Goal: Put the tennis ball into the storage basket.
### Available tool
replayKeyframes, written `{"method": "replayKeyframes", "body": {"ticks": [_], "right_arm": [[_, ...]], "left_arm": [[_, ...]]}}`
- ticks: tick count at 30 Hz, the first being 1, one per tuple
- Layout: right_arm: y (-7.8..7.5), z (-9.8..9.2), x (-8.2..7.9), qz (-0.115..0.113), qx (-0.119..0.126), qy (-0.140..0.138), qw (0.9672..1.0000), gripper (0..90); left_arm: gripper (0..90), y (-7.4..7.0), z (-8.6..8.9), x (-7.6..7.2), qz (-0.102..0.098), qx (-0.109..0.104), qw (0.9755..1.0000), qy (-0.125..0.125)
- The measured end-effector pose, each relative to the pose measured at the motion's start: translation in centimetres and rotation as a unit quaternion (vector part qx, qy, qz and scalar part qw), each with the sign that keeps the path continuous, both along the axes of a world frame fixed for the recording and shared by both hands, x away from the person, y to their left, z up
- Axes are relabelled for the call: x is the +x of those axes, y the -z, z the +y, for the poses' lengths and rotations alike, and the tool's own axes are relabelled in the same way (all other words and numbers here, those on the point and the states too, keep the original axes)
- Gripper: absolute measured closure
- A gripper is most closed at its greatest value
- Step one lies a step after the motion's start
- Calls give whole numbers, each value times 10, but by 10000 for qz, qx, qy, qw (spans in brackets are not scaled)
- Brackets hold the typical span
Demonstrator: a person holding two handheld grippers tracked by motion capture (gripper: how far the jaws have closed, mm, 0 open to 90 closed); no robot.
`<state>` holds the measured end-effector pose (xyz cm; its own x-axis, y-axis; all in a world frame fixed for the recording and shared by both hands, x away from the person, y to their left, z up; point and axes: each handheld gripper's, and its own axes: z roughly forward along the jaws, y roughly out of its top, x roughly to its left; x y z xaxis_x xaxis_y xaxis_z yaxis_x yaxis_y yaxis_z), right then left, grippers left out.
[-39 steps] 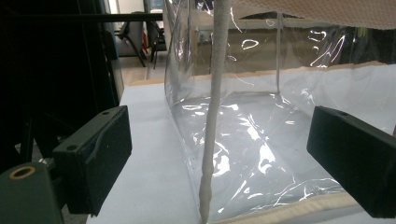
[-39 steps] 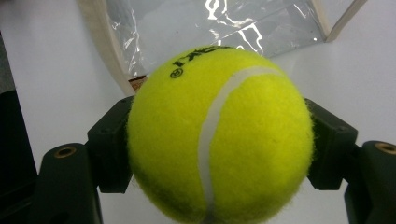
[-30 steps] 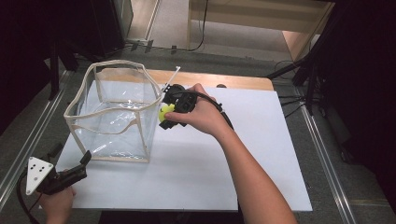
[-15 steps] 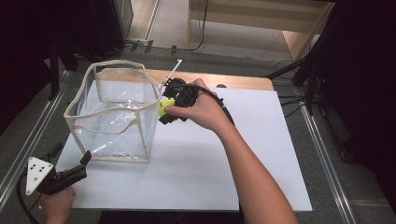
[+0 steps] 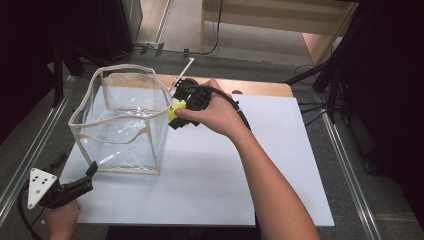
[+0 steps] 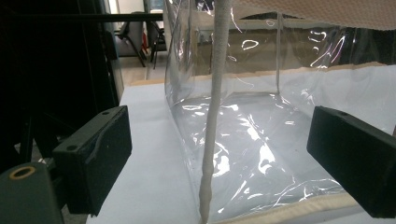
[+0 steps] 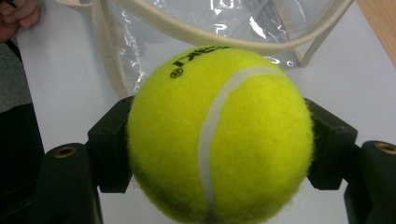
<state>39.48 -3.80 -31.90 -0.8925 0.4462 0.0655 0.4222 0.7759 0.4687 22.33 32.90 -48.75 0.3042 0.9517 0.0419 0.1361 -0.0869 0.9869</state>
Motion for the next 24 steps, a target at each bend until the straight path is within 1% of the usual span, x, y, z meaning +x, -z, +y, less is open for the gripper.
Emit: {"method": "replayKeyframes", "body": {"ticks": [3, 4, 8, 9, 11, 19, 20, 23, 24], "right_arm": [[-3, 1, 1, -2, 17, 30, 10000, 240], [-4, 1, 3, -31, 21, -17, 10000, 241], [-9, 2, 4, -25, 29, 60, 10000, 241], [-11, 2, 5, -65, 21, -4, 10000, 240], [-14, 3, 6, -53, 16, 46, 10000, 240], [-23, 7, 10, -72, -11, -59, 10000, 241], [-24, 8, 10, -48, -13, -6, 10000, 241], [-27, 9, 13, -84, 8, -55, 9999, 241], [-28, 10, 13, -81, 17, -17, 10000, 241]], "left_arm": [[69, 0, 0, 0, -30, -33, 10000, 9], [69, 0, 0, 0, -10, -13, 10000, 1], [69, 0, 0, 0, -24, -27, 10000, 11], [69, 0, 0, 0, -28, -37, 10000, 10], [69, 0, 0, 0, -25, -39, 10000, 6], [69, 0, 0, 0, -15, -50, 10000, 3], [69, 0, 0, 0, -13, -47, 10000, 6], [69, 0, 0, 0, -21, -52, 10000, 11], [69, 0, 0, 0, -9, -45, 10000, 3]]}}
